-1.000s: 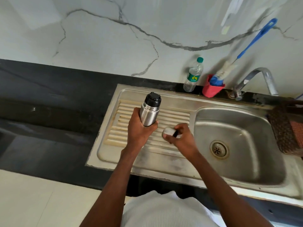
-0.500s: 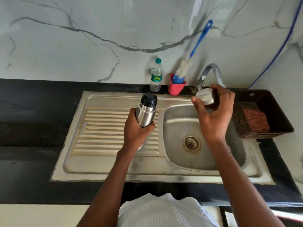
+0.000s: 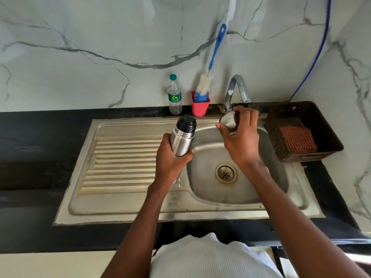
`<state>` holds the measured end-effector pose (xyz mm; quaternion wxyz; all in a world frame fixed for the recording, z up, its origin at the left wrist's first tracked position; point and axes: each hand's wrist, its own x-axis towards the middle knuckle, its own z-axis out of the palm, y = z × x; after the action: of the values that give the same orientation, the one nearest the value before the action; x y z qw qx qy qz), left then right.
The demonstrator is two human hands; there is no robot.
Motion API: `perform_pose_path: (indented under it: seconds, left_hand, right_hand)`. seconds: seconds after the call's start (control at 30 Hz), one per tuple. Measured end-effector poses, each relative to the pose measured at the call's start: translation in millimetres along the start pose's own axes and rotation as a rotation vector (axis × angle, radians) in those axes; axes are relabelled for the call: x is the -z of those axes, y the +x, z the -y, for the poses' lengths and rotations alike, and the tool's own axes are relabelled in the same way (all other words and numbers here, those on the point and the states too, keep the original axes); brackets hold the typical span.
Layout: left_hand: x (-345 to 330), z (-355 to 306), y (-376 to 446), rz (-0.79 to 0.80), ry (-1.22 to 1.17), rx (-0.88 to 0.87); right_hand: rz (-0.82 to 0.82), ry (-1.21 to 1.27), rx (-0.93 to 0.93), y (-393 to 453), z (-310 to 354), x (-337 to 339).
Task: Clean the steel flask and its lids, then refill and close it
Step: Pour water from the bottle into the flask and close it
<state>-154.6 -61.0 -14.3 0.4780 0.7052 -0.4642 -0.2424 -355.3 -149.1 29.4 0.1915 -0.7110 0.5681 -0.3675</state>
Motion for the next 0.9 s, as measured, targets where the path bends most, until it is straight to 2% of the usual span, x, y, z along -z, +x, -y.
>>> perform_pose_path:
  seconds: [0.07, 0.17, 0.23, 0.3, 0.37, 0.43, 0.5, 0.63, 0.9]
  left_hand:
    - [-2, -2, -1, 0.003, 0.013, -0.005]
    - [-2, -4, 1, 0.01, 0.049, -0.016]
    - [-3, -2, 1, 0.028, 0.081, -0.018]
    - [-2, -2, 4, 0.054, 0.117, -0.027]
    - [-2, -4, 6, 0.094, 0.178, -0.05]
    - [-2, -5, 8, 0.136, 0.24, -0.079]
    - [-2, -5, 9, 0.161, 0.285, -0.101]
    - [-5, -9, 12, 0.183, 0.313, -0.146]
    - [-8, -15, 14, 0.188, 0.343, -0.169]
  right_hand:
    - [0.092, 0.014, -0.1, 2, -5, 2]
    - [0.038, 0.118, -0.074, 2, -6, 6]
    - [0.086, 0.339, -0.083, 5, 4, 16]
    - [0.19, 0.577, -0.062, 14, 16, 27]
    - [0.32, 0.705, -0.007, 26, 28, 41]
    - [0.444, 0.659, 0.085, 37, 38, 53]
    - [0.523, 0.514, 0.151, 47, 41, 58]
    - [0.633, 0.308, 0.181, 59, 32, 48]
    - [0.727, 0.329, 0.126, 51, 20, 38]
